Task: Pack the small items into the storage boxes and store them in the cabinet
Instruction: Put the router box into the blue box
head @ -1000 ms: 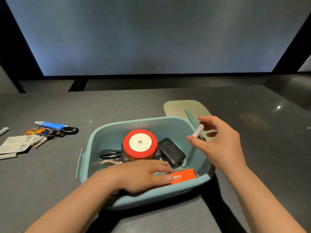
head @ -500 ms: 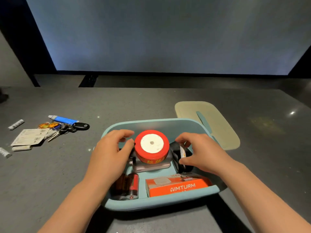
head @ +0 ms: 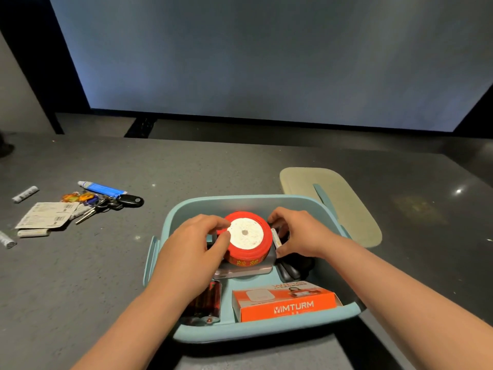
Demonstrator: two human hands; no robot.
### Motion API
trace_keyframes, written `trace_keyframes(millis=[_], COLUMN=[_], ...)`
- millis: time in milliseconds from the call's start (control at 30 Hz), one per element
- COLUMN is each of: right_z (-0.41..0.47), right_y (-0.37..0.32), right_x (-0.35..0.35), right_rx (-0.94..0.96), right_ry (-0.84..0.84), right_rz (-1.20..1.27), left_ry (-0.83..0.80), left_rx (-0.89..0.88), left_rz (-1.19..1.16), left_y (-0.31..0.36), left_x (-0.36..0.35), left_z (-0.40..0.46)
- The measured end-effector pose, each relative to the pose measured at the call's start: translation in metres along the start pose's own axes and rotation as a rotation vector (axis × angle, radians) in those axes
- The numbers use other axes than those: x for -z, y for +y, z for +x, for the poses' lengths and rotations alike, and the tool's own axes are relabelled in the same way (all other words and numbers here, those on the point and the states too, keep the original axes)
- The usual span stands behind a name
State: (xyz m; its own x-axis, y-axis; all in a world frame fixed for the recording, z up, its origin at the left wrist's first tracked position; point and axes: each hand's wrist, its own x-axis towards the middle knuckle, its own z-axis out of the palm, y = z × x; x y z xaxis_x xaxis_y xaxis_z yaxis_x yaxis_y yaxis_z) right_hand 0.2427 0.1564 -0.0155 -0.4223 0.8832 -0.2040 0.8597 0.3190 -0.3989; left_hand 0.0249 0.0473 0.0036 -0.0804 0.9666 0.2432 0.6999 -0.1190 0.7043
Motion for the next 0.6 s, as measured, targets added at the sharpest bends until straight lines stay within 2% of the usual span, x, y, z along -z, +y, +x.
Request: trace_keyframes(millis=[100, 200, 333, 467, 600], right_z=[-0.010, -0.021, -0.019, 0.000, 0.038], right_y=[-0.009, -0.032, -0.115, -0.211, -0.279], right_x=[0.011, 0.033, 0.052, 0.033, -0.018], right_rx=[-0.030, -0.031, 0.191, 0.407, 0.490], right_ry=[0.013, 0.087, 0.221, 0.069, -0.017], right_rz=[-0.059, -0.236, -0.203, -0.194, -0.193], left_ry=[0.015, 0.098, 0.259, 0.356, 0.326], left_rx=[0.000, 0.027, 0.079, 0.200, 0.381], left_rz=[-0.045, -0.217, -0.243, -0.136, -0.082], left_y=[-0.001, 0.000, -0.020, -0.076, -0.151], left_x=[0.000, 0.006, 0.048, 0.101, 0.134], left_z=[0.001, 0.003, 0.007, -0.003, -0.037])
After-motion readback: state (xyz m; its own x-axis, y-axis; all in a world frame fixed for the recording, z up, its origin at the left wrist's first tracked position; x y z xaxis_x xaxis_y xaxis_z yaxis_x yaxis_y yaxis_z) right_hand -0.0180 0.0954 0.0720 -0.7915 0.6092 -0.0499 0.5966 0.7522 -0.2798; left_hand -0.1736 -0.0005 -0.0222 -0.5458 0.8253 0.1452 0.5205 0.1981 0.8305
